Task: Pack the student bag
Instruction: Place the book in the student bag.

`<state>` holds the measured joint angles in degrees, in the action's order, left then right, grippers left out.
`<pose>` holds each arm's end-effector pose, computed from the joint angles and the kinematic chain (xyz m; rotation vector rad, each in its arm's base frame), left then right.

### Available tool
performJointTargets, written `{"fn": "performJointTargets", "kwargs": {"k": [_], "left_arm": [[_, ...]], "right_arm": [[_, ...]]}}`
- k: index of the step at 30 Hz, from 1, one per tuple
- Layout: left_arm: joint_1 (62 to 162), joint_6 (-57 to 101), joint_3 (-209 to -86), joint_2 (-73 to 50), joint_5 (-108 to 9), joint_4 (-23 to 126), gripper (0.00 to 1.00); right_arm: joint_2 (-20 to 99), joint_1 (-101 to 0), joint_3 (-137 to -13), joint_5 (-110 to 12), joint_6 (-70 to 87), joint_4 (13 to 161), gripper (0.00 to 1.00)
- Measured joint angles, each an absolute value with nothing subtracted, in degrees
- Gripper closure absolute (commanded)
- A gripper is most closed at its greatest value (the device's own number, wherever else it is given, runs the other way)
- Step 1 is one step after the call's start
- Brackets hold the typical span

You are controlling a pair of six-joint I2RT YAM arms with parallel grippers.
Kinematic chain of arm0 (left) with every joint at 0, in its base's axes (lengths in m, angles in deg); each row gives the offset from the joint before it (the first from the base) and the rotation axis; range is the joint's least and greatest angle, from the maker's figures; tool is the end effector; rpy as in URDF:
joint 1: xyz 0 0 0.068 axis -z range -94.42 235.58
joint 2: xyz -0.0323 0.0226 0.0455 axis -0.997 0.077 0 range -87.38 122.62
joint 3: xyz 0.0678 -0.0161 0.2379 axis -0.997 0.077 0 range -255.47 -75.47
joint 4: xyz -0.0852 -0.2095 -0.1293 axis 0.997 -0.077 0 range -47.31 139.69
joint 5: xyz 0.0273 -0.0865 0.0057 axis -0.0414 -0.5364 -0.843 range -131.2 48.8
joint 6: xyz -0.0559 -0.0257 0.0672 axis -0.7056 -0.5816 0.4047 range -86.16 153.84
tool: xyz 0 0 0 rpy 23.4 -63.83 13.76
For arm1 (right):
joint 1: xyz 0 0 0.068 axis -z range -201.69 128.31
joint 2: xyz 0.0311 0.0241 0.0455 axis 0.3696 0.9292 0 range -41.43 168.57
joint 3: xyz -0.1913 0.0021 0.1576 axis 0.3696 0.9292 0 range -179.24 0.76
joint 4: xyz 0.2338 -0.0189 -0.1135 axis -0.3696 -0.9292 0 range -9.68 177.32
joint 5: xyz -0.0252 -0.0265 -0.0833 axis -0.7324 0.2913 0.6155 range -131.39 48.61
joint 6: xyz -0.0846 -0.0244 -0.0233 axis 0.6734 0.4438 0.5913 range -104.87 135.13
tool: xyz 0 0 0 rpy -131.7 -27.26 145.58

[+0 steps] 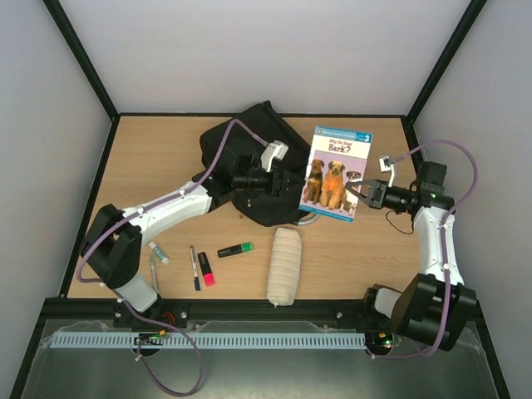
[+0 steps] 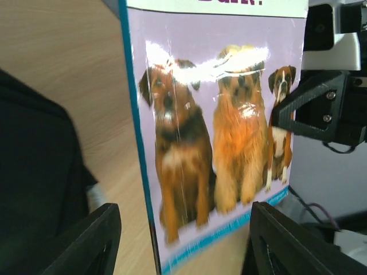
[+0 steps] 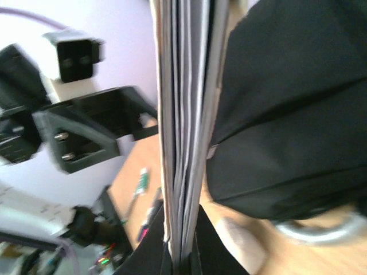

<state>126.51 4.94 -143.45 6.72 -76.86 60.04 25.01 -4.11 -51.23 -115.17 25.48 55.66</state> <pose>0.2844 -0.3095 0.2593 0.6881 1.9229 -1.3827 0.2556 0.0012 0.2593 -0.4430 1.8873 1.1712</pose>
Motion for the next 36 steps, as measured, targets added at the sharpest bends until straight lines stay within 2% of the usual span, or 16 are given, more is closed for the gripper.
{"fn": "performJointTargets", "kwargs": {"k": [5,9,15,19,27,36], "left_arm": [[126.53,11.54,-147.52,4.97,-67.55,49.81,0.4],[128.52,17.94,-151.85,5.34,-55.64,42.05,0.4],[134.23,25.77,-155.76,10.74,-44.54,33.22,0.35],[137.24,29.44,-158.93,16.45,-39.69,27.02,0.31],[138.53,31.32,-166.97,27.46,-34.44,16.18,0.31],[138.27,30.42,-168.41,30.3,-35.42,13.58,0.31]], "right_arm": [[24.79,-1.75,-49.02,-100.72,20.67,65.04,0.99],[24.13,-1.66,-47.05,-89.77,18.79,68.71,0.99],[20.03,-1.66,-44.65,-81.14,18.62,71.09,0.99],[18.91,-1.66,-44.52,-79.5,18.64,71.68,0.99],[17.07,-1.66,-43.99,-78.78,18.75,72.21,0.99],[17.07,-1.66,-43.75,-78.82,19.8,71.97,0.99]]}}
